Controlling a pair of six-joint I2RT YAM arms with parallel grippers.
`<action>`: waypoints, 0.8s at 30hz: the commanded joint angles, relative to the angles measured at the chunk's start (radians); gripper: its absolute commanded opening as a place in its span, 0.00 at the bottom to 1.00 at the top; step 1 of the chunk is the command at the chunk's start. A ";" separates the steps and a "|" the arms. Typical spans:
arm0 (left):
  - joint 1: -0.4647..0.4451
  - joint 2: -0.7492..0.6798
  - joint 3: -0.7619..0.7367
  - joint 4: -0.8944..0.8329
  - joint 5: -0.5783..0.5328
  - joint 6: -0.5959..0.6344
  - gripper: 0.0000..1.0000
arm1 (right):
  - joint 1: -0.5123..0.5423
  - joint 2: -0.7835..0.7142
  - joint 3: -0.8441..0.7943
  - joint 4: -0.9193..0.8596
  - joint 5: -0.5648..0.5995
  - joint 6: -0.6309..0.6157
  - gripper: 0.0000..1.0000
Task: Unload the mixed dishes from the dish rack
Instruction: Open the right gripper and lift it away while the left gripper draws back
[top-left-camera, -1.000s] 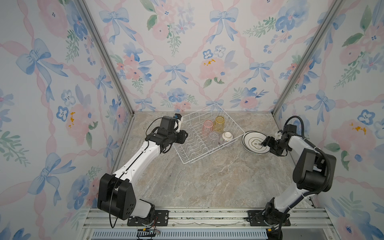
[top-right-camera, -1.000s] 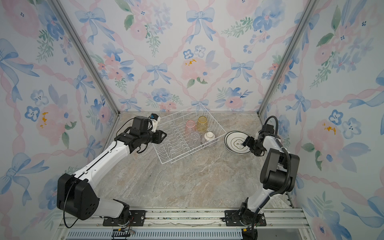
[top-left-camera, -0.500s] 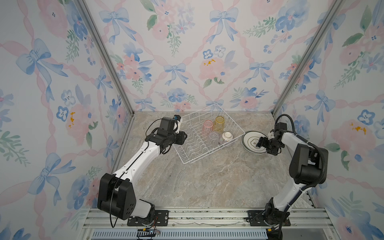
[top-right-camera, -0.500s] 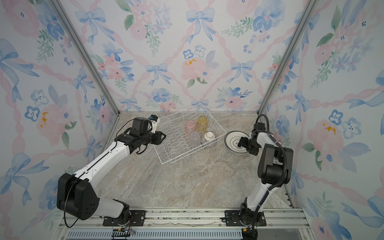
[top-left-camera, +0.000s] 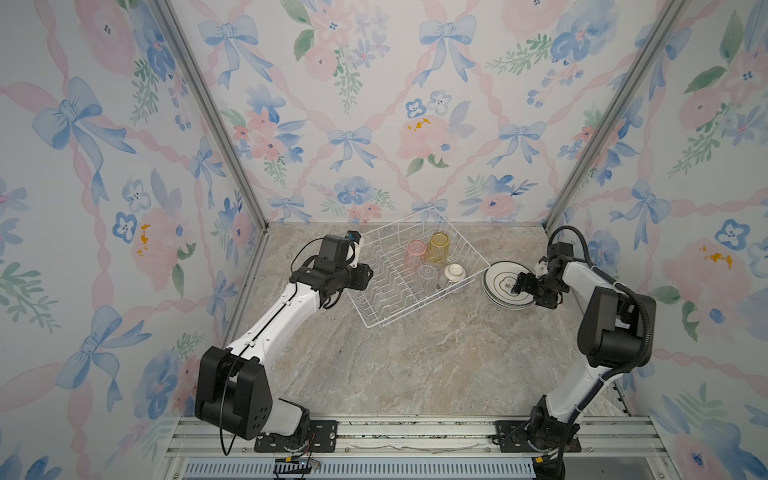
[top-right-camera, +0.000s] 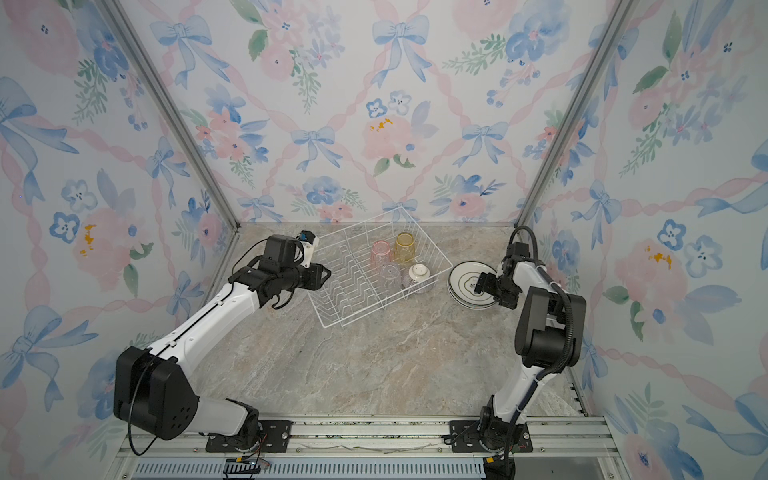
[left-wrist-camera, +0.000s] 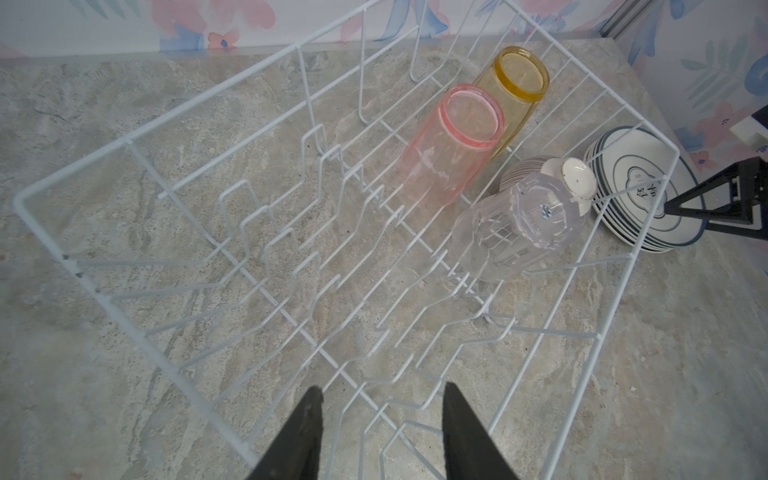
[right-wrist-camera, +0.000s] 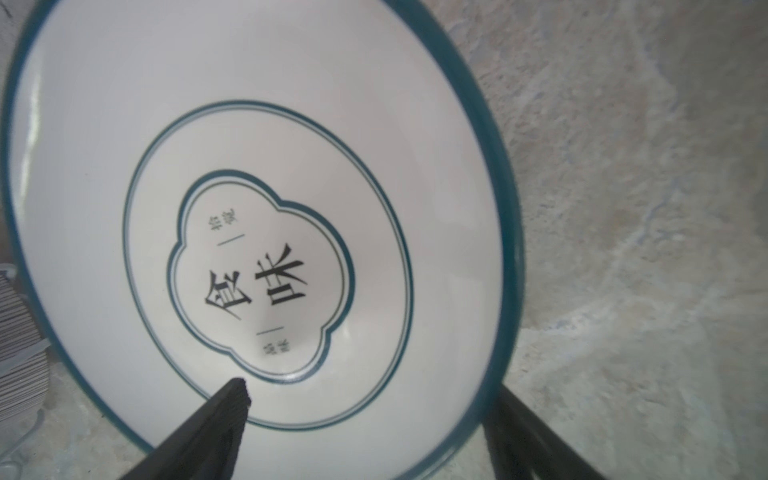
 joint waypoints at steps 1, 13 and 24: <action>0.011 -0.029 -0.015 -0.046 -0.048 0.015 0.44 | -0.043 -0.104 -0.039 -0.045 0.064 -0.006 0.90; 0.062 -0.086 -0.090 -0.141 -0.137 -0.054 0.39 | 0.016 -0.394 0.014 -0.099 -0.101 -0.086 0.84; 0.065 -0.134 -0.174 -0.167 -0.141 -0.111 0.45 | 0.211 -0.144 0.215 -0.073 -0.244 -0.144 0.83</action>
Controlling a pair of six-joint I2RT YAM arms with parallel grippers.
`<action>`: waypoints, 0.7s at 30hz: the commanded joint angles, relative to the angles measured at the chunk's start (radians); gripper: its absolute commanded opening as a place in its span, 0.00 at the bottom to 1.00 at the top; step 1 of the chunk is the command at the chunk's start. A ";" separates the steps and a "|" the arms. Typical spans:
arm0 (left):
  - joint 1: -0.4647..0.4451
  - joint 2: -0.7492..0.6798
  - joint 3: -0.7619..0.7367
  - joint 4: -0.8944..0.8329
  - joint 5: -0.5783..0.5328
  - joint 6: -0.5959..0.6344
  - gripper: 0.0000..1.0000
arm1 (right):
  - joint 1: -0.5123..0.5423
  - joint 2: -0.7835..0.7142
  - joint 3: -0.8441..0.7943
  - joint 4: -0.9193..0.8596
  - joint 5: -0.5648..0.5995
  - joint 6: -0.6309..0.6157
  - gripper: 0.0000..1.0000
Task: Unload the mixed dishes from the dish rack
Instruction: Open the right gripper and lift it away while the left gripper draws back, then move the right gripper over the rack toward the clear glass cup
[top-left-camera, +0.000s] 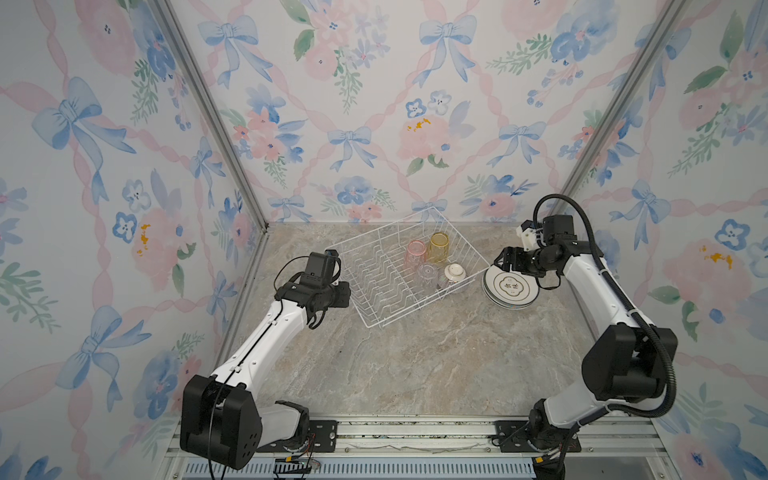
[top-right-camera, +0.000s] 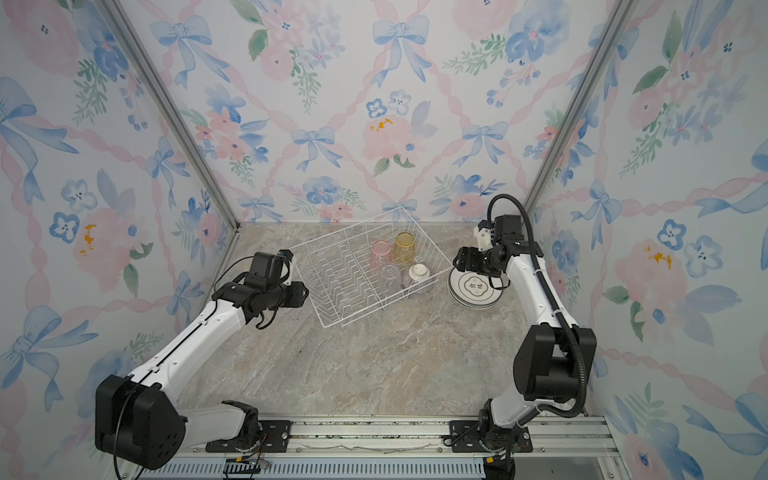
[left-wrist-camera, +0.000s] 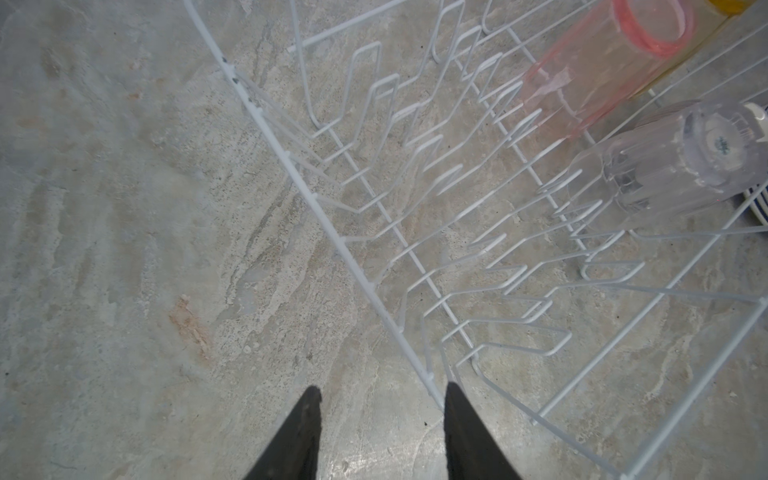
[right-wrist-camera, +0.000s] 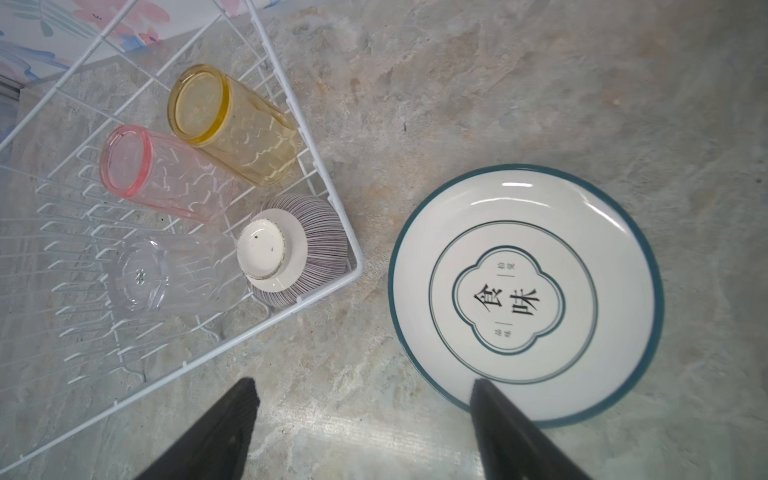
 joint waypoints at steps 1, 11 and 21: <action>0.005 0.014 -0.018 -0.024 -0.006 -0.033 0.45 | 0.026 0.079 0.069 -0.002 -0.049 -0.020 0.83; 0.016 0.077 -0.001 -0.003 0.011 -0.038 0.45 | 0.034 0.252 0.158 0.087 -0.080 0.014 0.80; 0.018 0.117 -0.003 0.056 0.056 -0.056 0.43 | 0.063 0.349 0.212 0.107 -0.122 0.027 0.76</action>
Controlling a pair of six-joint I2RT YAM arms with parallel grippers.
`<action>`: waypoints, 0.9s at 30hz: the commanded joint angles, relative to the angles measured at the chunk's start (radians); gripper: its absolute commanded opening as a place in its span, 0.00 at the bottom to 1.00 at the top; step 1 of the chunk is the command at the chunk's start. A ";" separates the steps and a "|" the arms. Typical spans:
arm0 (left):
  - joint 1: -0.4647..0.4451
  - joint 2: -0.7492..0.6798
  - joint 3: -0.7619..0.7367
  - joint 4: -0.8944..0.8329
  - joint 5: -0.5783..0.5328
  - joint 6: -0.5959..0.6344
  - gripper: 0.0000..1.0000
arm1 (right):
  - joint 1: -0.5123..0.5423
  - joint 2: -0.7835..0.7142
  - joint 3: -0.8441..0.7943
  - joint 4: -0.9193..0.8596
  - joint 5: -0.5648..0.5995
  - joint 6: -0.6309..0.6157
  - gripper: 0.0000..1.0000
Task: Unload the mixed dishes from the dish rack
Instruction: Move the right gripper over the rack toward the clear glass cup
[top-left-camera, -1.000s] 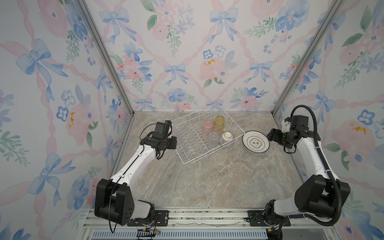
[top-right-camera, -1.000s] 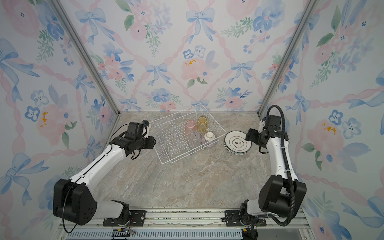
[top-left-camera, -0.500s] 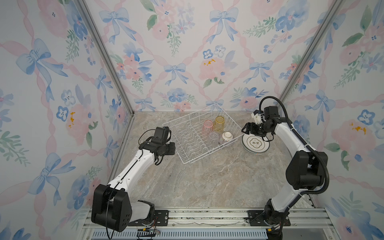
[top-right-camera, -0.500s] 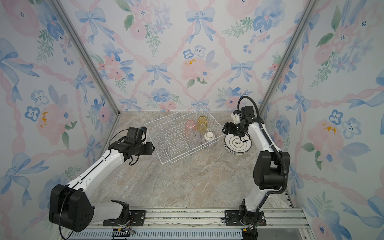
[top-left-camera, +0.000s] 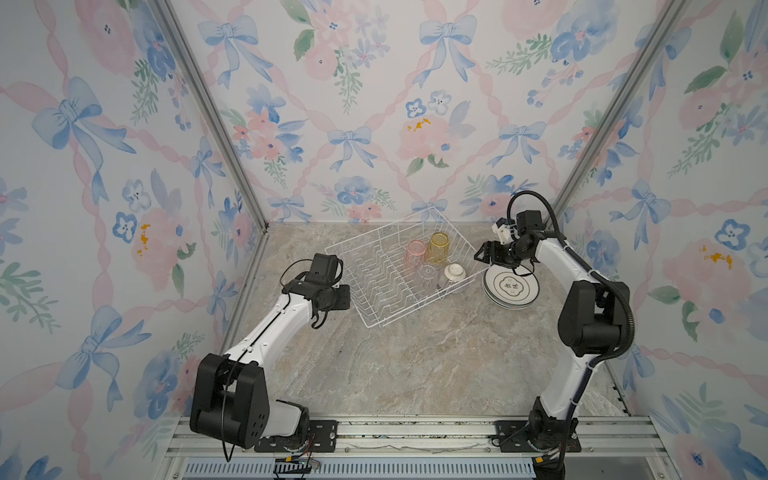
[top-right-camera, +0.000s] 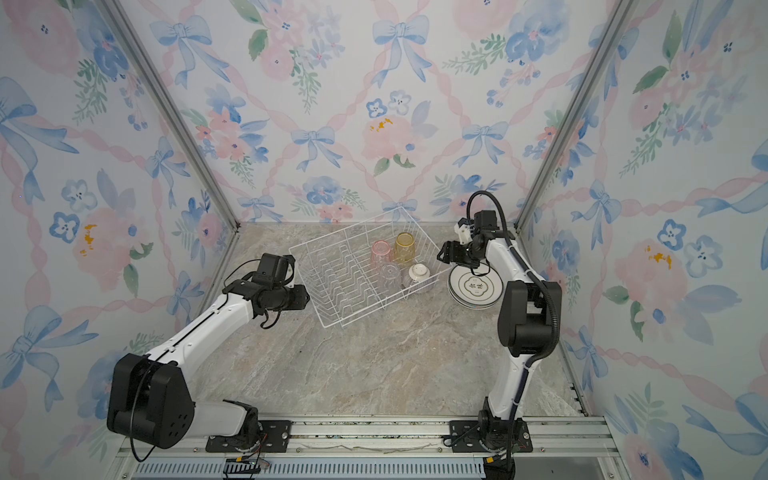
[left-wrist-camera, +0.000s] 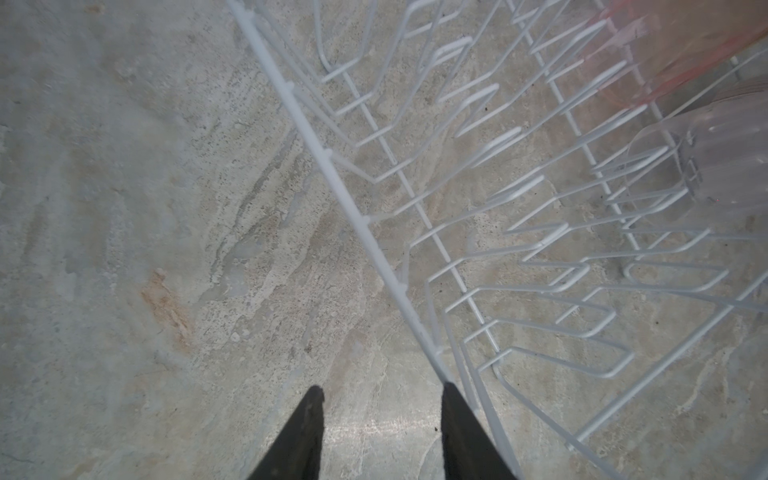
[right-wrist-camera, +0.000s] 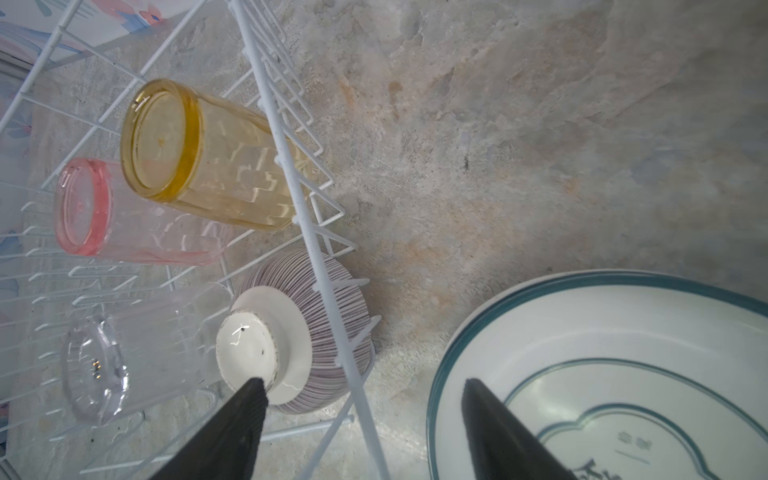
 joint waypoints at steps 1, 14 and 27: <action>0.002 0.023 0.004 0.045 0.046 -0.021 0.42 | 0.013 0.033 0.038 0.012 -0.030 0.016 0.76; 0.004 0.037 -0.003 0.087 0.068 -0.031 0.41 | 0.039 0.070 0.047 0.004 -0.051 0.021 0.23; 0.040 0.055 -0.011 0.095 0.065 0.010 0.39 | 0.073 -0.067 -0.138 0.019 -0.030 0.031 0.07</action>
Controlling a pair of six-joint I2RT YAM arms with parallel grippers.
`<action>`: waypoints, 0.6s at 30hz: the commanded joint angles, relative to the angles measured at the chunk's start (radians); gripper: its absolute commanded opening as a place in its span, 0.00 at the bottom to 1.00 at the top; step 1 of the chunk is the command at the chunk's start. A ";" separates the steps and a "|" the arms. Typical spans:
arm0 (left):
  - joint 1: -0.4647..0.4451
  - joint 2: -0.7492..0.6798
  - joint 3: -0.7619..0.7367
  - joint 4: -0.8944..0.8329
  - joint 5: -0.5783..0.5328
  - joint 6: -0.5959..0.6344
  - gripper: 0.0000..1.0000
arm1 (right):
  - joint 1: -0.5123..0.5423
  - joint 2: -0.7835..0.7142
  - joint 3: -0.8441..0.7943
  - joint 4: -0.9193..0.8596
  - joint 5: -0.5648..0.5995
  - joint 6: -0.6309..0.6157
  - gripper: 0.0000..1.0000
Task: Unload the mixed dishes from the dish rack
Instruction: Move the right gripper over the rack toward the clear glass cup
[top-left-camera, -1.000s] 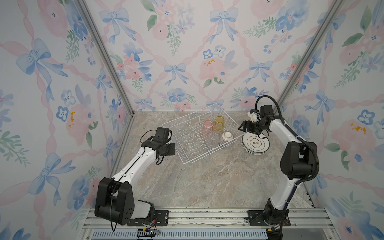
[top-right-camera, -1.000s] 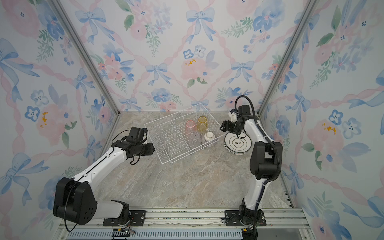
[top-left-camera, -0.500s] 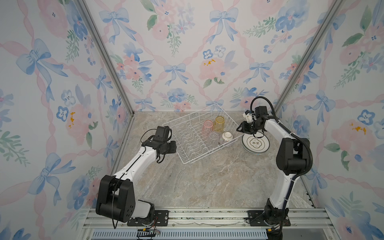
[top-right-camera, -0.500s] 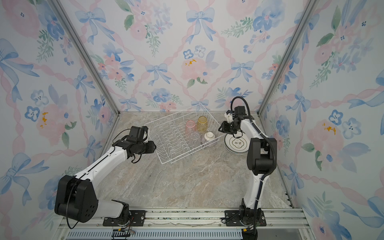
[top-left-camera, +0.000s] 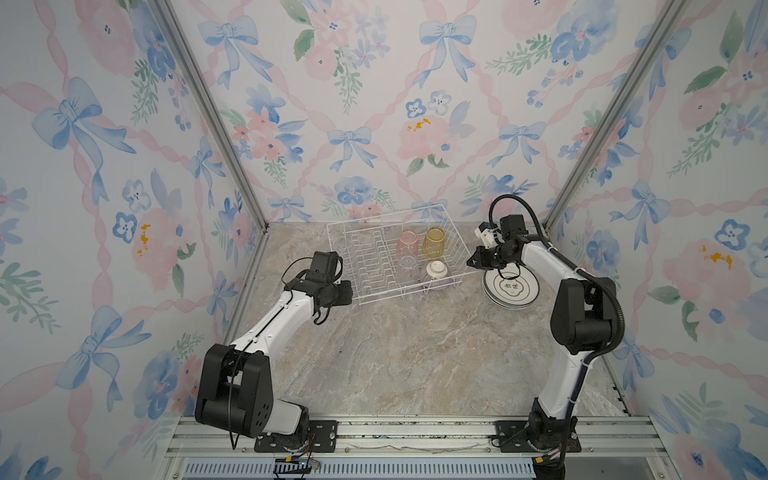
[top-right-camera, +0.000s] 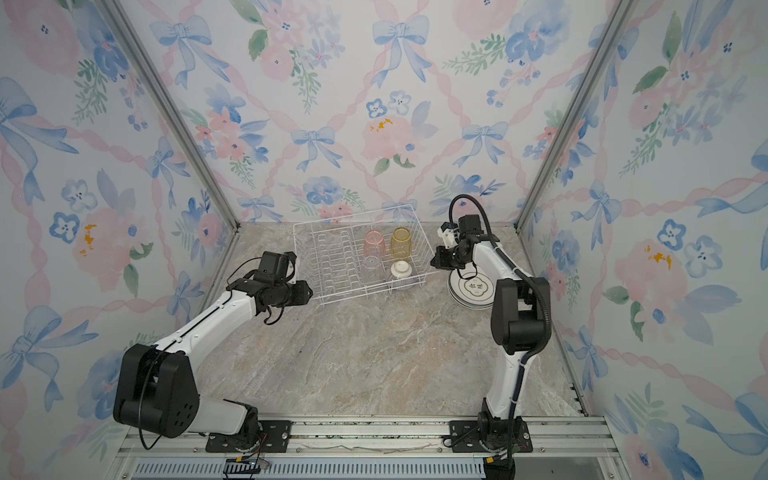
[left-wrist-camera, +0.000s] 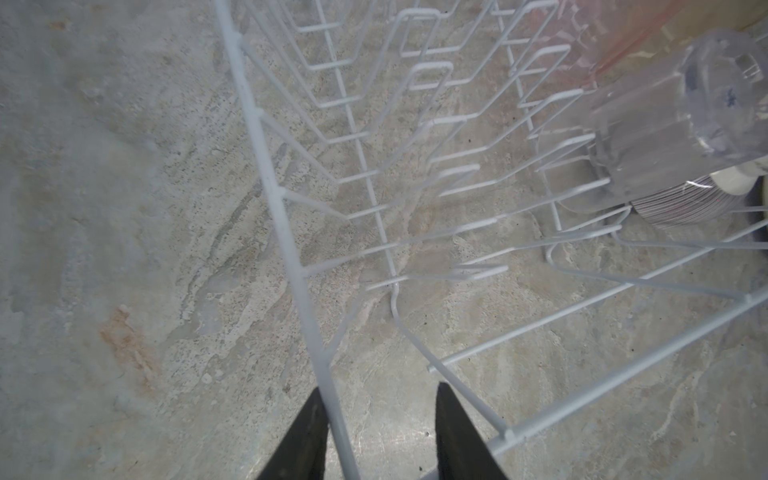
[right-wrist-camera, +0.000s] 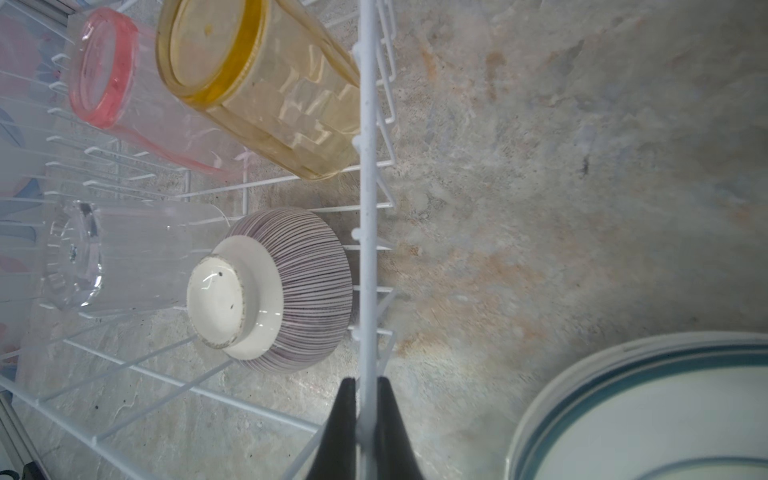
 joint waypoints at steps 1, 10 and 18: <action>0.018 0.009 -0.012 0.006 0.016 0.028 0.39 | 0.010 -0.086 -0.086 -0.048 0.006 0.053 0.07; 0.034 0.017 -0.027 0.005 0.026 0.052 0.29 | 0.065 -0.217 -0.216 -0.083 0.019 0.037 0.06; 0.038 -0.047 -0.072 0.004 0.037 0.051 0.24 | 0.105 -0.288 -0.266 -0.141 0.040 0.020 0.06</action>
